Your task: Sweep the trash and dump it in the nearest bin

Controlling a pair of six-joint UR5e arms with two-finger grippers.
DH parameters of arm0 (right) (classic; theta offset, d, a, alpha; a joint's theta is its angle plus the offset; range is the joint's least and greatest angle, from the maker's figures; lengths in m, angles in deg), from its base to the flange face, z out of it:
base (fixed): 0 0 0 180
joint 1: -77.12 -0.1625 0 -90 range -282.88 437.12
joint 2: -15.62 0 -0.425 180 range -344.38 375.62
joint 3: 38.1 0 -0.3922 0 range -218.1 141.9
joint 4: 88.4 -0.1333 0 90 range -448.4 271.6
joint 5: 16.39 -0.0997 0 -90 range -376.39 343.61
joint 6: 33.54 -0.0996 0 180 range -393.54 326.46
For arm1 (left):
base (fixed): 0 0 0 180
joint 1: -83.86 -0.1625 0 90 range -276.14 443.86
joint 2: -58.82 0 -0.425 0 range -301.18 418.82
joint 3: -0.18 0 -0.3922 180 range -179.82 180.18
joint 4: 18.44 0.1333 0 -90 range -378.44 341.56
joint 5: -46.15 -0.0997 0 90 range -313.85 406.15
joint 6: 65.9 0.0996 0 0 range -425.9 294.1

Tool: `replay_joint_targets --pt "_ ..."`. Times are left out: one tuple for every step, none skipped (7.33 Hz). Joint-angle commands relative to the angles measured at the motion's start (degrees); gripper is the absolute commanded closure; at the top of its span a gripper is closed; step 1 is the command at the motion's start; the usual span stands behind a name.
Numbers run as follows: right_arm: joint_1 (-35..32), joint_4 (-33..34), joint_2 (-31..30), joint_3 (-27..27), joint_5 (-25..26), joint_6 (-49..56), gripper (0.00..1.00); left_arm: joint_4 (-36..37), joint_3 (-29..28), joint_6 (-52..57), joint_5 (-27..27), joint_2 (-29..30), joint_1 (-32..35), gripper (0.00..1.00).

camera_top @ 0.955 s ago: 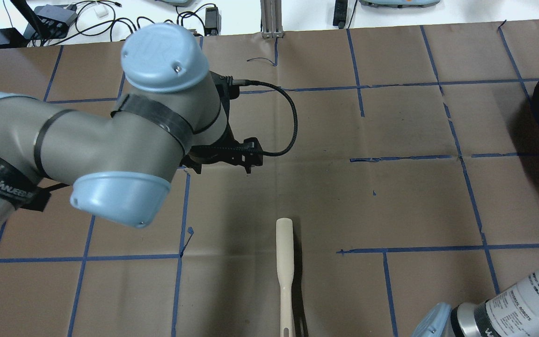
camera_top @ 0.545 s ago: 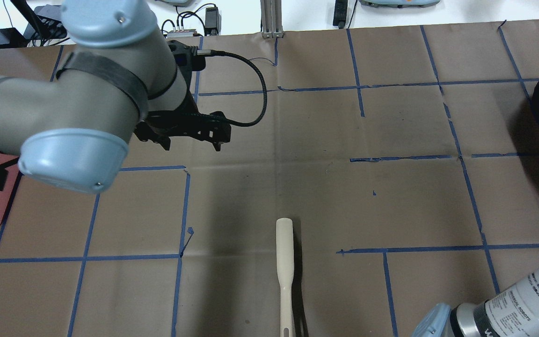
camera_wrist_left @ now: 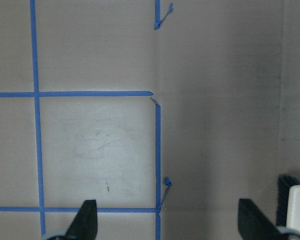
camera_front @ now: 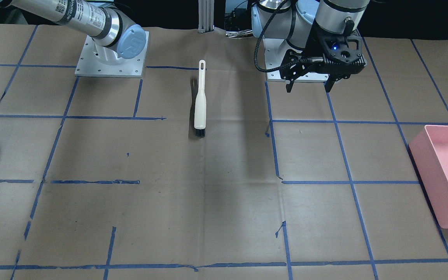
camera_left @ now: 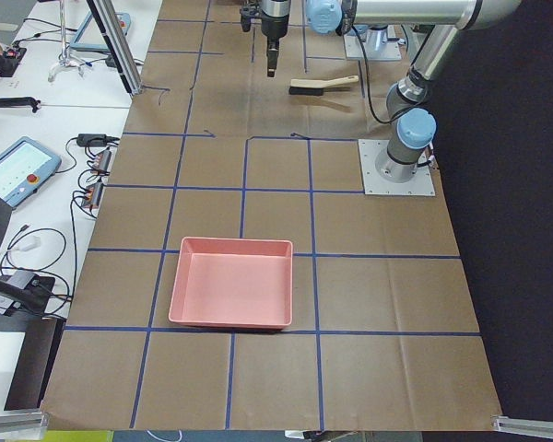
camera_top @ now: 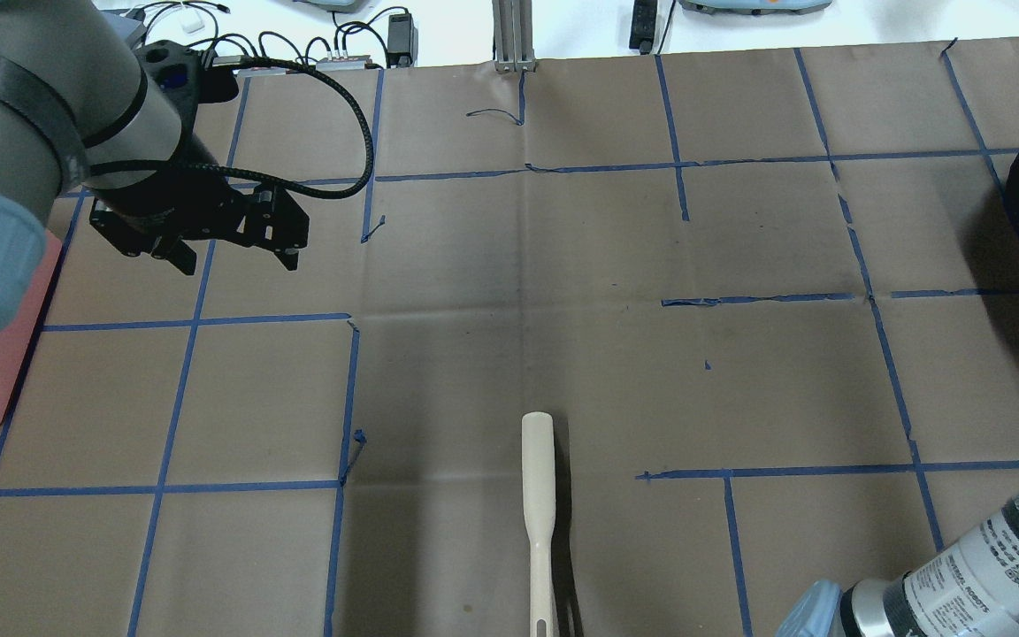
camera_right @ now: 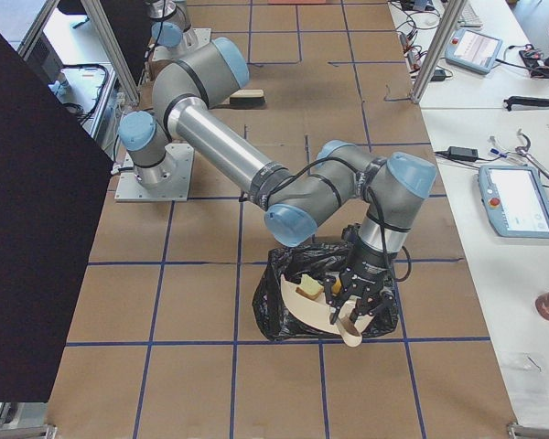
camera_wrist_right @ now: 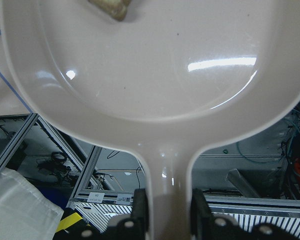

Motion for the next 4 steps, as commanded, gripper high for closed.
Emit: replay_joint_targets --pt "-0.3 0.0 -0.9 -1.7 0.9 -1.0 0.97 -0.9 -0.4 -0.2 -0.2 -1.7 0.0 0.00" --pt "-0.4 0.0 -2.1 -3.4 2.9 -2.6 0.97 -0.9 0.0 -0.2 0.0 -0.7 0.0 0.00" --pt "-0.4 0.2 -3.6 -5.7 3.1 -3.3 0.97 -0.7 1.1 0.4 0.0 -0.9 0.0 0.00" --pt "-0.4 0.4 -5.2 -7.3 3.1 -4.5 0.97 -0.9 1.3 0.6 0.1 -1.5 0.0 0.00"
